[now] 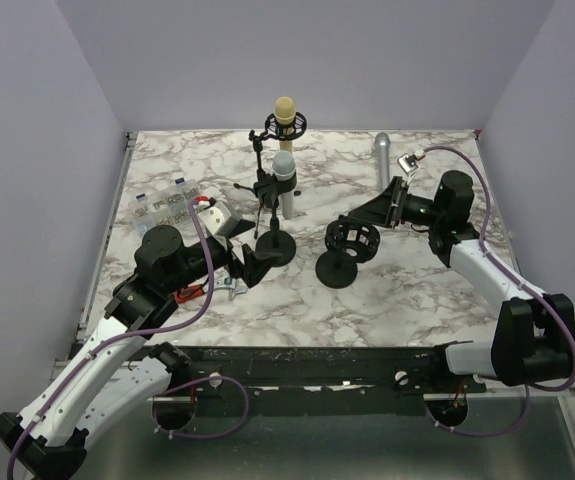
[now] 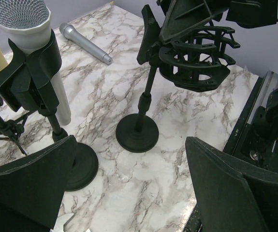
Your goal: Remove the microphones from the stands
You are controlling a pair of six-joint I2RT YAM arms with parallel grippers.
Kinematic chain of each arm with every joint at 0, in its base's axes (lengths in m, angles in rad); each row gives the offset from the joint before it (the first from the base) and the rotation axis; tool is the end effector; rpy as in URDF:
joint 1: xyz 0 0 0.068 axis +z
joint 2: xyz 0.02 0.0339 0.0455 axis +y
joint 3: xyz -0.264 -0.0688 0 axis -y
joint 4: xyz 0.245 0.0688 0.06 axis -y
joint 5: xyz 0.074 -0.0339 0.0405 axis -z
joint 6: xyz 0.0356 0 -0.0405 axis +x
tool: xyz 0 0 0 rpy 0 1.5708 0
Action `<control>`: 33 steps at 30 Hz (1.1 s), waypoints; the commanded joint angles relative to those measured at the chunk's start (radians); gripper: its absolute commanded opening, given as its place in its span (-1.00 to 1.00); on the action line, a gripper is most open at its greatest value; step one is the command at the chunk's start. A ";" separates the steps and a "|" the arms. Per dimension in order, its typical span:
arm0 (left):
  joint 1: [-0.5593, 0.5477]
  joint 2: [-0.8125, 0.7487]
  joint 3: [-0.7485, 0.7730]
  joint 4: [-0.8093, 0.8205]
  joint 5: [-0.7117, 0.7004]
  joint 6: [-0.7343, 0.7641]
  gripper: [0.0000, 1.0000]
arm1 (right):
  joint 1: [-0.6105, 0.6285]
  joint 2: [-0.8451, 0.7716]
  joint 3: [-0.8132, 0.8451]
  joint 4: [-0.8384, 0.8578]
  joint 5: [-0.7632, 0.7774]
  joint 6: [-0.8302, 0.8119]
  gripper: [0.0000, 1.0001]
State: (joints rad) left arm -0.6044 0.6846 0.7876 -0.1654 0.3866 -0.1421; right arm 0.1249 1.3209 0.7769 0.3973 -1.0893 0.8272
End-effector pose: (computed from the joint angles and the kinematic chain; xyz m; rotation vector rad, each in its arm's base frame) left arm 0.1238 -0.1018 0.3586 0.6838 1.5604 -0.8794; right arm 0.2788 0.0668 0.2806 -0.2505 1.9069 1.5918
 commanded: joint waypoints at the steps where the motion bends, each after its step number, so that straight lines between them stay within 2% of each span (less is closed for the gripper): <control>1: -0.009 -0.005 0.027 0.001 0.008 0.011 0.97 | -0.001 0.052 -0.043 -0.035 0.018 -0.070 0.96; 6: -0.010 -0.007 0.026 0.001 0.008 0.012 0.97 | -0.001 0.086 -0.059 -0.033 0.036 -0.082 0.95; 16: -0.012 -0.010 0.027 -0.001 0.008 0.012 0.97 | -0.001 0.129 -0.052 -0.177 0.104 -0.196 0.93; 33: -0.015 -0.011 0.027 -0.002 0.003 0.015 0.97 | -0.001 0.320 -0.083 -0.194 0.194 -0.235 0.89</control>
State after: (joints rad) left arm -0.6121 0.6815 0.7891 -0.1661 0.3862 -0.1417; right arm 0.1257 1.5536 0.7490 0.3244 -1.0763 0.7063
